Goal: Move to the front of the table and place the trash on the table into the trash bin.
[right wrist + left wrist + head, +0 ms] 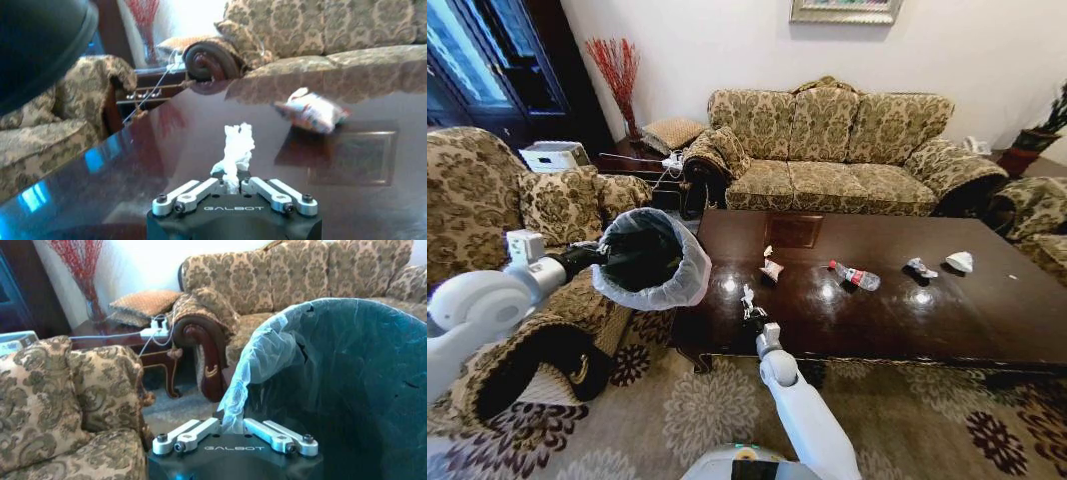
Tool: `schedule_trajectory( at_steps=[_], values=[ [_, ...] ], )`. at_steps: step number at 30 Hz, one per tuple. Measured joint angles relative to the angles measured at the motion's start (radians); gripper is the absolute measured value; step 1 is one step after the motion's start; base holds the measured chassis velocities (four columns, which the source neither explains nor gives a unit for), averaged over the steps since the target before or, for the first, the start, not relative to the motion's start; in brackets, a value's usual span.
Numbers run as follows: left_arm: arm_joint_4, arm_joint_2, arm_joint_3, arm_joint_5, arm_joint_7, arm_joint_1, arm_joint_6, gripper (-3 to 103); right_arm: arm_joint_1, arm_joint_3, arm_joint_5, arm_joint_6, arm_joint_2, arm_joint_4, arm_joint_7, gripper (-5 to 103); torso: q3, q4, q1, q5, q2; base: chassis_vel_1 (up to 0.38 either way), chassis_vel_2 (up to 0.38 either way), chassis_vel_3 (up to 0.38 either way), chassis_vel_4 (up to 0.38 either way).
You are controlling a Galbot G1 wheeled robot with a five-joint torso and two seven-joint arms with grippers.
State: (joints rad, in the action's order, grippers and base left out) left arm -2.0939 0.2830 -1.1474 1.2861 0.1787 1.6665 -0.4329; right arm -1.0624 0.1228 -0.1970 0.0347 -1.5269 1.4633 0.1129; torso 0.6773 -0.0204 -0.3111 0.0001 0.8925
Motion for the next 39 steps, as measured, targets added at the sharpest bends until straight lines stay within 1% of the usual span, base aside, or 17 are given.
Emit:
schedule_trajectory(
  at_steps=[6,8,9,11,13,14,16,19,22,25,27,28,30,32,34,38,39],
  values=[
    [0.052,-0.031,0.016,0.013,0.013,0.001,0.002,0,-0.072,0.055,-0.028,0.000,0.056,0.178,0.001,0,0.000,0.0000,0.000,0.0000,0.000,0.000,0.000,0.000,0.000],
    [0.086,-0.062,0.027,0.037,0.040,0.000,-0.002,0,-0.121,0.091,-0.091,-0.013,0.098,0.317,-0.021,0,0.000,0.0000,0.000,-0.0002,0.000,0.000,0.000,0.000,0.000],
    [0.086,-0.062,0.027,0.037,0.040,0.000,-0.002,0,-0.121,0.091,-0.091,-0.013,0.098,0.317,-0.021,0,0.000,0.0000,0.000,-0.0002,0.000,0.000,0.000,0.000,0.000],
    [0.108,-0.098,0.034,0.083,0.100,-0.001,-0.018,0,-0.149,0.101,-0.189,-0.029,0.152,0.466,-0.067,0,0.000,0.0001,0.000,-0.0005,0.000,0.000,0.000,0.000,0.000],
    [0.116,-0.142,0.038,0.132,0.145,-0.001,-0.040,0,-0.143,0.068,-0.275,-0.030,0.216,0.597,-0.131,0,0.000,0.0001,0.000,-0.0002,0.000,0.000,0.000,0.000,0.000],
    [0.116,-0.142,0.038,0.132,0.145,-0.001,-0.040,0,-0.143,0.068,-0.275,-0.030,0.216,0.597,-0.131,0,0.000,0.0001,0.000,-0.0002,0.000,0.000,0.000,0.000,0.000],
    [0.115,-0.188,0.038,0.153,0.160,0.004,-0.048,0,-0.086,-0.003,-0.319,-0.017,0.266,0.695,-0.184,0,0.000,0.0001,0.000,-0.0001,0.000,0.000,0.000,0.000,0.000],
    [0.104,-0.219,0.038,0.173,0.171,0.007,-0.051,0,-0.022,-0.077,-0.338,0.008,0.280,0.727,-0.202,0,0.000,0.0002,0.000,0.0000,0.000,0.000,0.000,0.000,0.000],
    [0.081,-0.246,0.040,0.205,0.197,0.010,-0.053,0,0.074,-0.188,-0.353,0.038,0.273,0.710,-0.204,0,0.000,0.0003,0.000,0.0000,0.000,0.000,0.000,0.000,0.000],
    [0.046,-0.257,0.047,0.217,0.217,0.017,-0.053,0,0.215,-0.309,-0.354,0.055,0.231,0.617,-0.189,0,0.000,0.0002,0.000,0.0000,0.000,0.000,0.000,0.000,0.000],
    [0.025,-0.256,0.051,0.220,0.226,0.020,-0.053,0,0.316,-0.371,-0.358,0.087,0.185,0.545,-0.150,0,0.000,-0.0001,0.000,-0.0004,0.000,0.000,0.000,0.000,0.000],
    [0.025,-0.256,0.051,0.220,0.226,0.020,-0.053,0,0.316,-0.371,-0.358,0.087,0.185,0.545,-0.150,0,0.000,-0.0001,0.000,-0.0004,0.000,0.000,0.000,0.000,0.000],
    [0.010,-0.248,0.053,0.221,0.236,0.022,-0.050,0,0.401,-0.422,-0.373,0.137,0.135,0.481,-0.082,0,0.000,-0.0002,0.000,-0.0004,0.000,0.000,0.000,0.000,0.000],
    [0.002,-0.243,0.053,0.223,0.237,0.022,-0.049,0,0.428,-0.438,-0.381,0.162,0.115,0.460,-0.053,-3,0.000,-0.0002,0.000,-0.0005,0.000,0.000,0.000,0.000,0.000],
    [-0.005,-0.237,0.053,0.224,0.237,0.021,-0.048,0,0.447,-0.450,-0.385,0.188,0.097,0.445,-0.030,1,0.000,-0.0001,0.000,-0.0005,0.000,0.000,0.000,0.000,0.000],
    [-0.009,-0.222,0.048,0.224,0.241,0.017,-0.039,0,0.457,-0.471,-0.383,0.258,0.076,0.430,0.021,22,0.000,0.0000,0.000,-0.0001,0.000,0.000,0.000,0.000,0.000],
    [-0.009,-0.222,0.048,0.224,0.241,0.017,-0.039,0,0.457,-0.471,-0.383,0.258,0.076,0.430,0.021,22,0.000,0.0000,0.000,-0.0001,0.000,0.000,0.000,0.000,0.000]
  ],
)
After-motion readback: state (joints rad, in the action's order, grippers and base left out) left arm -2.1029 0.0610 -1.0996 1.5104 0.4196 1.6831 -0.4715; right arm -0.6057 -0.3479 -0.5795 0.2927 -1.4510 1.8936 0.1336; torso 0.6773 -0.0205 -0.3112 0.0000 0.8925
